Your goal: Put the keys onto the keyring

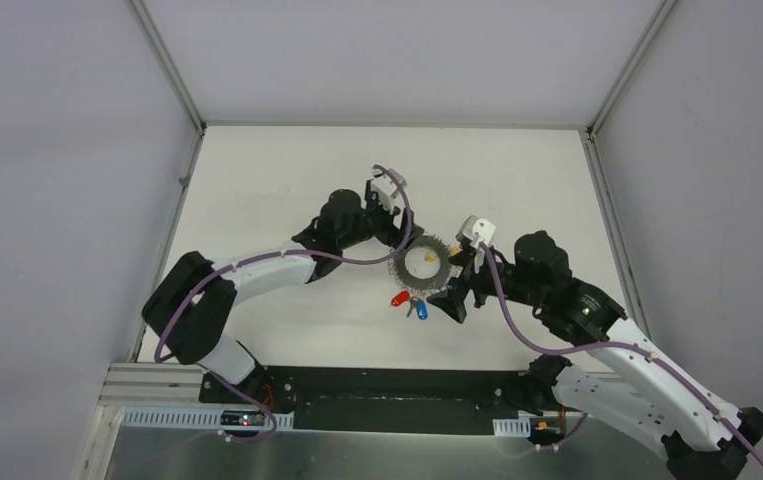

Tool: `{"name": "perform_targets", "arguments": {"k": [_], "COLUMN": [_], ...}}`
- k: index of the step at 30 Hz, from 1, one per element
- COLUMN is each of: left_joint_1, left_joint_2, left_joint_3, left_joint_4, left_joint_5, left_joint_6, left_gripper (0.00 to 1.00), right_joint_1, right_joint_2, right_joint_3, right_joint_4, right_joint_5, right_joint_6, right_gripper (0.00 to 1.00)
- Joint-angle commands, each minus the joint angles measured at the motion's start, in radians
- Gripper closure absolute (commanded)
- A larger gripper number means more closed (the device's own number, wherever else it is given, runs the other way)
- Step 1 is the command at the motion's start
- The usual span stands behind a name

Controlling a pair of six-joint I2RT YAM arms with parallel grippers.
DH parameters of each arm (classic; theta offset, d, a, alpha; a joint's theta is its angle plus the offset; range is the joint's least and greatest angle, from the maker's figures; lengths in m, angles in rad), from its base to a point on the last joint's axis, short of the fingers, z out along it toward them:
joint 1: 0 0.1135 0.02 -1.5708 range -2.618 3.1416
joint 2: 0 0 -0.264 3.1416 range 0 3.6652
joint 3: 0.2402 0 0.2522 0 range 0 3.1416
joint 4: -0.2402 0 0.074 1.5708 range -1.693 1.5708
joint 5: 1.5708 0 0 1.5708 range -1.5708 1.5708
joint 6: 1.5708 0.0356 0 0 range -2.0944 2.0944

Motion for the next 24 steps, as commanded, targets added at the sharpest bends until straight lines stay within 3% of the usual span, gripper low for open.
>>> {"name": "perform_targets", "arguments": {"k": [1,5,11,15,18,24], "left_joint_1": [0.074,0.188,0.335,0.459,0.503,0.521], "left_joint_2": [-0.178,-0.321,-0.567,-0.673,-0.716,-0.717], "left_joint_3": [-0.114,-0.206,-0.332,-0.360,-0.379,-0.425], "left_joint_4": [0.025,-0.096,-0.292,-0.460,-0.541,-0.524], "left_joint_5": [-0.055,-0.002,-0.032,-0.027,-0.081,-0.239], "left_joint_6": [-0.034,-0.020,0.007,0.031,0.036,0.030], "left_gripper": [0.18,0.13,0.01,0.01,0.01,0.01], "right_joint_1": [-0.032,-0.120,-0.320,-0.498,-0.580,-0.647], "right_joint_2": [0.057,0.112,0.167,0.196,0.208,0.205], "right_joint_3": [0.011,-0.020,-0.082,-0.156,-0.203,-0.301], "right_joint_4": [0.045,0.129,0.267,0.344,0.355,0.418], "right_joint_5": [-0.002,-0.064,-0.143,-0.165,-0.026,0.281], "right_joint_6": [0.042,0.100,0.244,0.324,0.345,0.361], "right_gripper": [0.00,0.00,0.00,0.00,0.00,0.00]}}
